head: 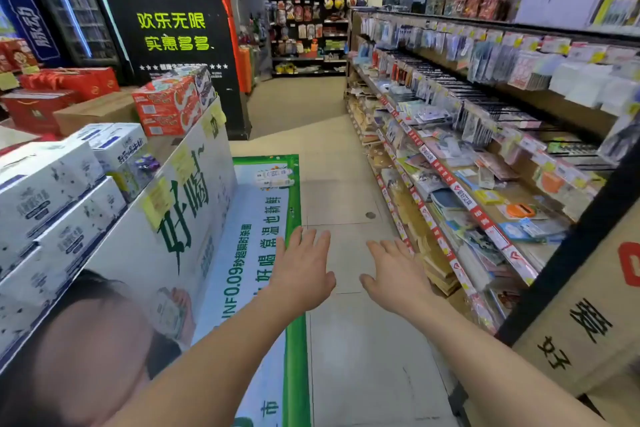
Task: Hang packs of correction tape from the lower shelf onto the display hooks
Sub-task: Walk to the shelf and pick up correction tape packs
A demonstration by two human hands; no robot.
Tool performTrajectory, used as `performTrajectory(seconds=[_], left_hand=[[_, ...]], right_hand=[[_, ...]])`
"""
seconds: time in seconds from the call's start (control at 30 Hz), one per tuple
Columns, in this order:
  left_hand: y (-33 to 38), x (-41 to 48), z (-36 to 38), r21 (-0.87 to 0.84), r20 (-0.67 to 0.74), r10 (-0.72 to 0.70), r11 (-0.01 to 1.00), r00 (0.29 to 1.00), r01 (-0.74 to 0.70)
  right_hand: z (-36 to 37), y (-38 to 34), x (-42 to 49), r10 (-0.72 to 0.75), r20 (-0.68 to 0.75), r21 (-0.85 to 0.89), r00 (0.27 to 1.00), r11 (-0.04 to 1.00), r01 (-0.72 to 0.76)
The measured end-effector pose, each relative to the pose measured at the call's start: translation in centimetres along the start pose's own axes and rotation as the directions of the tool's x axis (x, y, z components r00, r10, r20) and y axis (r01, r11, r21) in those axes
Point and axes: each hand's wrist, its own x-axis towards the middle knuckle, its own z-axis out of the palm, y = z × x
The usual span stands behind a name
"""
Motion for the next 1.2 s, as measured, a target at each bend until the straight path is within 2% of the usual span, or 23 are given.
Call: performTrajectory(seconds=[0.1, 0.37, 0.5, 0.83, 1.2], left_hand=[[-3.1, 3.9, -0.5, 0.011, -0.044, 0.024, 1.0, 0.999, -0.023], [-6.7, 17.0, 1.0, 0.008, -0.014, 0.097, 0.995, 0.995, -0.097], [-7.5, 26.2, 1.7, -0.008, -0.003, 0.104, 0.995, 0.995, -0.104], [-11.5, 46.3, -0.2, -0.026, 0.013, 0.016, 1.0, 1.0, -0.016], [-15.7, 63.9, 1.2, -0.029, 0.012, 0.096, 0.995, 0.995, -0.096]], right_hand=[[-0.3, -1.2, 4.3, 0.042, -0.025, 0.042, 0.999, 0.998, -0.041], [-0.1, -0.6, 16.4, 0.118, 0.004, 0.04, 0.993, 0.992, -0.118], [0.1, 2.1, 25.3, 0.124, -0.013, 0.046, 0.992, 0.991, -0.124], [-2.0, 5.2, 46.8, 0.083, -0.008, 0.018, 0.997, 0.996, -0.083], [-1.7, 6.3, 63.6, 0.135, -0.013, 0.014, 0.991, 0.991, -0.135]])
